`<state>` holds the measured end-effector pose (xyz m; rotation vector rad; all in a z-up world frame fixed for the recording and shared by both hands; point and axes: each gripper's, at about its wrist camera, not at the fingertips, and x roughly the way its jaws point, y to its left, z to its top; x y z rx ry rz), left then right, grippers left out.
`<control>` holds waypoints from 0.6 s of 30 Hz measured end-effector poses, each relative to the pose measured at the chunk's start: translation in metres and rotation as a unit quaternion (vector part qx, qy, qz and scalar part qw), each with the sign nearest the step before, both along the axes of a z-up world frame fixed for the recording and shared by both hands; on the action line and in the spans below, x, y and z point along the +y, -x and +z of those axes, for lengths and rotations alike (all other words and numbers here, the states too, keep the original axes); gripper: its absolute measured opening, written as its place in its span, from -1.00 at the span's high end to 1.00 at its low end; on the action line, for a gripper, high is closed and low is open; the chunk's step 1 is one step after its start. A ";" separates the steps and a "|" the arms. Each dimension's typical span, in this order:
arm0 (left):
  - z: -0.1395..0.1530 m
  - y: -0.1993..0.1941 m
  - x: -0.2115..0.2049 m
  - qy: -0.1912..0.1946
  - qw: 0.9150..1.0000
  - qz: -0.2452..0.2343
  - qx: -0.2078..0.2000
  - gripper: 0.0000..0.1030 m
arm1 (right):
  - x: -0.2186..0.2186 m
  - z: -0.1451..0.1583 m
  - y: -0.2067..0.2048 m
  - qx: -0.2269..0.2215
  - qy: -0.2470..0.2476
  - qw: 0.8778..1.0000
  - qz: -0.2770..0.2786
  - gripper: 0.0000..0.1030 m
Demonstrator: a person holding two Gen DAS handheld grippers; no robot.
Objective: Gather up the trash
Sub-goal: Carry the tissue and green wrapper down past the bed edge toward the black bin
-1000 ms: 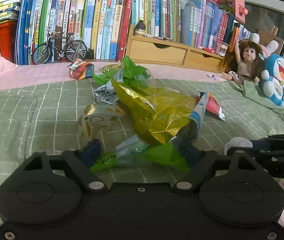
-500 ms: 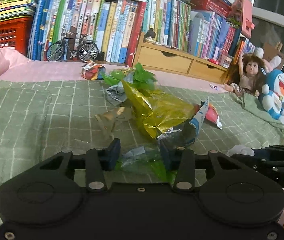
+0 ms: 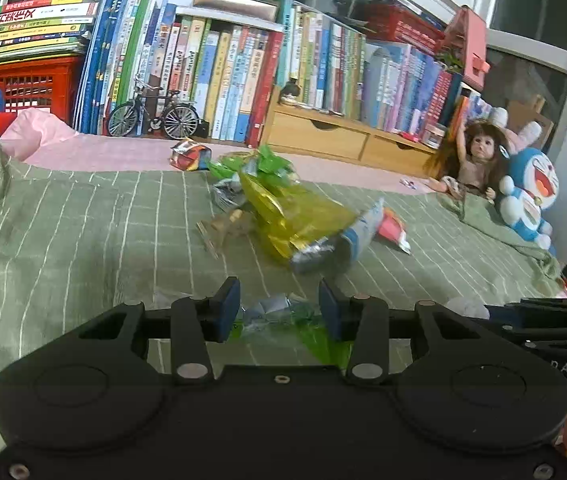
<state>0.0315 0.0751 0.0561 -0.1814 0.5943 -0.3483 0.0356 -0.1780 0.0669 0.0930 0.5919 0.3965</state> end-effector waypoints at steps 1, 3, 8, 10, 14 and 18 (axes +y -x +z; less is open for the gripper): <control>0.000 0.006 -0.001 0.001 1.000 -0.003 0.000 0.21 | 0.000 0.001 0.004 0.000 -0.001 1.000 0.001 0.31; 0.002 0.018 -0.004 0.000 1.000 -0.009 0.000 0.21 | 0.001 0.002 0.013 0.001 -0.003 1.000 0.002 0.31; 0.006 0.048 -0.009 -0.002 1.000 -0.018 -0.004 0.20 | 0.002 0.009 0.039 -0.005 -0.006 1.000 0.007 0.31; 0.008 0.060 -0.011 -0.003 1.000 -0.020 -0.005 0.20 | 0.002 0.011 0.048 -0.006 -0.005 1.000 0.007 0.31; 0.008 0.083 -0.012 -0.001 1.000 -0.022 -0.005 0.20 | 0.003 0.010 0.064 -0.002 -0.005 1.000 0.010 0.31; 0.008 0.109 -0.011 -0.002 1.000 -0.026 -0.006 0.20 | 0.006 0.008 0.084 0.001 -0.003 1.000 0.020 0.31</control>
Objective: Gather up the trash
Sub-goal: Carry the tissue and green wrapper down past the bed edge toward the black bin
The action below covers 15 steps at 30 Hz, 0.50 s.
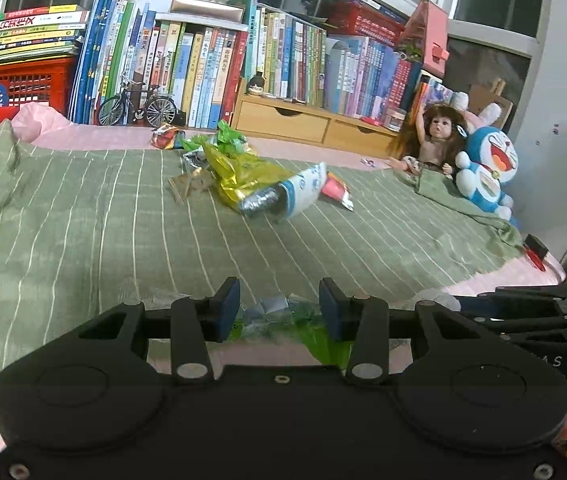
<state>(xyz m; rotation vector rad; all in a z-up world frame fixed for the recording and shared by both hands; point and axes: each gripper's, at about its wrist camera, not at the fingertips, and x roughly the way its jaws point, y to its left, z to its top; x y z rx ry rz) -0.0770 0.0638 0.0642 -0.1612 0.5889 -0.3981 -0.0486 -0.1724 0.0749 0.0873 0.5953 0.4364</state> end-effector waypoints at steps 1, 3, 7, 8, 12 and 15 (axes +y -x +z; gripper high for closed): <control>0.000 0.005 0.001 -0.001 1.000 -0.001 -0.001 0.20 | 0.001 0.000 0.004 0.000 0.000 1.000 0.003 0.31; 0.000 0.018 0.001 -0.005 1.000 -0.003 -0.002 0.20 | 0.002 -0.001 0.014 0.000 0.000 1.000 0.008 0.31; -0.002 0.039 -0.002 -0.010 1.000 -0.009 0.002 0.20 | 0.004 -0.003 0.029 0.003 -0.001 1.000 0.016 0.31; -0.003 0.044 -0.002 -0.011 1.000 -0.010 0.003 0.20 | 0.005 -0.004 0.032 0.005 -0.001 1.000 0.018 0.31; -0.008 0.063 -0.002 -0.012 1.000 -0.012 0.010 0.20 | 0.006 -0.009 0.046 0.013 -0.001 1.000 0.022 0.31; -0.013 0.074 0.000 -0.010 1.000 -0.011 0.015 0.20 | 0.007 -0.014 0.056 0.021 -0.001 0.999 0.025 0.31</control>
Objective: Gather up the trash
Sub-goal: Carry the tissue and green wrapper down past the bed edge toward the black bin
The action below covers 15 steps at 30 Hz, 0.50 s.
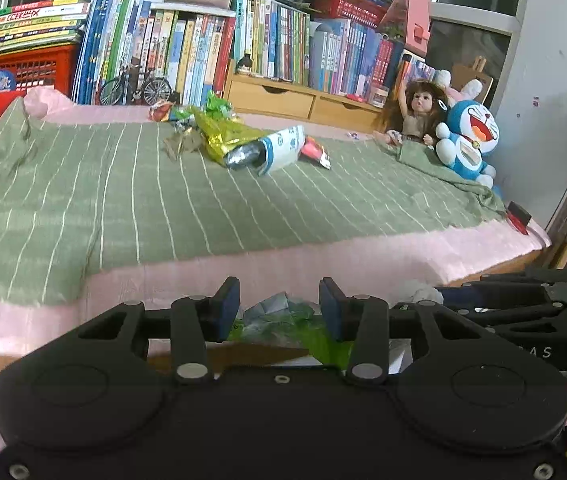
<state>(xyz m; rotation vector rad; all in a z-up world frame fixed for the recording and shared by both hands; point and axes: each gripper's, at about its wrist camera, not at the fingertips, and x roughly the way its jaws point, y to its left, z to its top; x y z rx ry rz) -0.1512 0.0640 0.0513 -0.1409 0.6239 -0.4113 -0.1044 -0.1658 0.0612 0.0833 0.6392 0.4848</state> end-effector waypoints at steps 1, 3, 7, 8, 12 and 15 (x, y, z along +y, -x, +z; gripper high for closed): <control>-0.001 0.002 0.001 0.000 1.000 0.001 0.002 0.20 | 0.001 -0.002 0.003 0.003 0.000 1.000 0.002 0.31; -0.006 0.010 0.002 -0.001 1.000 0.002 0.007 0.20 | 0.002 -0.007 0.008 0.011 0.002 1.000 0.004 0.31; -0.016 0.021 0.003 -0.004 1.000 -0.001 0.021 0.20 | 0.005 -0.019 0.015 0.031 0.001 0.999 0.010 0.31; -0.020 0.023 0.004 -0.006 1.000 -0.003 0.026 0.20 | 0.006 -0.022 0.017 0.037 0.001 0.999 0.011 0.31; -0.038 0.028 0.004 -0.011 0.999 -0.005 0.053 0.20 | 0.008 -0.038 0.021 0.064 0.004 0.998 0.010 0.31; -0.053 0.028 0.003 -0.012 0.997 -0.005 0.074 0.20 | 0.010 -0.046 0.023 0.078 0.009 0.997 0.007 0.31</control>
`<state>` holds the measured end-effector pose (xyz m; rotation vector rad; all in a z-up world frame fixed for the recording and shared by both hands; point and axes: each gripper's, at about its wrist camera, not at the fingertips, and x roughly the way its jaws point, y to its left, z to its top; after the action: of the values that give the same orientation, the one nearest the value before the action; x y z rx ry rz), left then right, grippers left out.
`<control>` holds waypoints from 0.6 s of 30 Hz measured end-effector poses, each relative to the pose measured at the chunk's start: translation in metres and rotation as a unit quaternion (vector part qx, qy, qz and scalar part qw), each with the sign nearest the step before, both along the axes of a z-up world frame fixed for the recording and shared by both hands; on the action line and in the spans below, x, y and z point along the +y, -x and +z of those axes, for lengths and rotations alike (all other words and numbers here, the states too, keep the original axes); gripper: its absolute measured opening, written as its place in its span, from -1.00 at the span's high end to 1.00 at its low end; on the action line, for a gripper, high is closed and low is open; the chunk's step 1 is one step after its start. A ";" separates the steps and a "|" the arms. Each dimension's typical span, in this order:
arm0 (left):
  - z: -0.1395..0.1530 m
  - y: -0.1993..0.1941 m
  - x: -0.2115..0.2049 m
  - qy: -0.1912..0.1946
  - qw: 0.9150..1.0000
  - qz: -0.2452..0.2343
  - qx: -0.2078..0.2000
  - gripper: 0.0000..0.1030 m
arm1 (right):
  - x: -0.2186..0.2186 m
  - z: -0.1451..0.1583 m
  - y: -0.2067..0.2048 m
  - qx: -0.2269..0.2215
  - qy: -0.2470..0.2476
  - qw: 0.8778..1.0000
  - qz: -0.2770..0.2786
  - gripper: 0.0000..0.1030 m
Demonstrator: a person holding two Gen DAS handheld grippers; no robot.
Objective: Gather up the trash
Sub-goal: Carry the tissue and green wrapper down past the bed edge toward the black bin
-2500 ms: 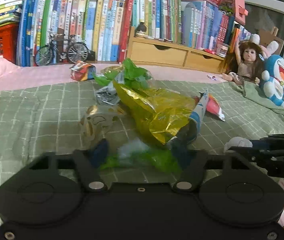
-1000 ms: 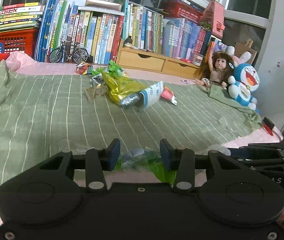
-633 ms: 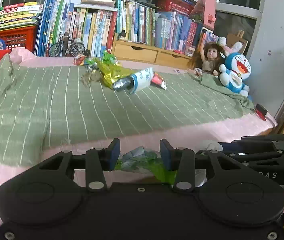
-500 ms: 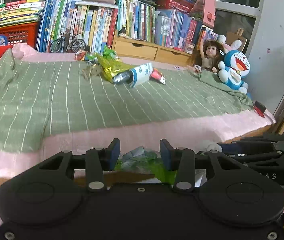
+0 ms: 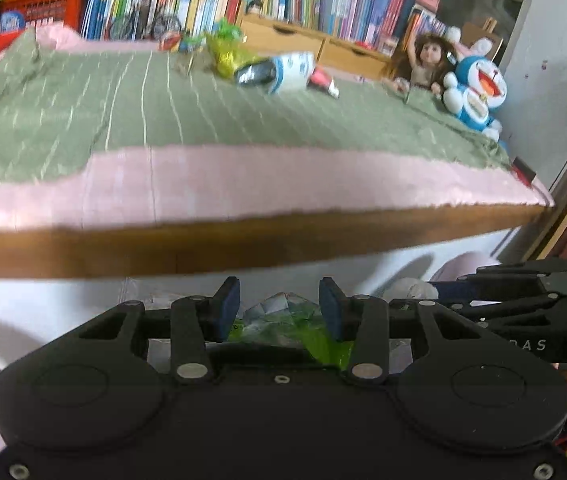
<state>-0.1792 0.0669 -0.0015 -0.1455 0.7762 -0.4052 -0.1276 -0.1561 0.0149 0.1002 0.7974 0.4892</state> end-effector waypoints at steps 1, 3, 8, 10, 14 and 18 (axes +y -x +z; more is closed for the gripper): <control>-0.005 -0.001 0.000 -0.001 1.000 0.000 0.006 0.20 | 0.000 -0.003 0.000 0.005 0.001 1.000 -0.001 0.31; -0.014 -0.003 -0.001 -0.003 1.000 -0.002 0.018 0.20 | 0.000 -0.008 0.000 0.016 0.000 1.000 -0.002 0.31; -0.036 -0.006 -0.003 -0.004 0.999 -0.002 0.043 0.20 | 0.002 -0.022 0.000 0.042 -0.003 0.999 -0.010 0.31; -0.045 -0.008 -0.003 -0.002 0.998 -0.001 0.056 0.20 | 0.002 -0.028 0.000 0.053 -0.003 0.998 -0.013 0.31; -0.062 -0.012 -0.006 -0.006 0.997 -0.004 0.081 0.20 | 0.001 -0.039 -0.003 0.073 0.006 0.997 -0.021 0.31; -0.073 -0.019 -0.008 -0.006 0.995 -0.003 0.098 0.19 | -0.003 -0.045 -0.004 0.087 0.005 0.996 -0.032 0.31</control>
<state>-0.1600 0.0585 -0.0746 -0.1733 0.9727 -0.3950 -0.1235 -0.1587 -0.0302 0.1613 0.9633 0.4190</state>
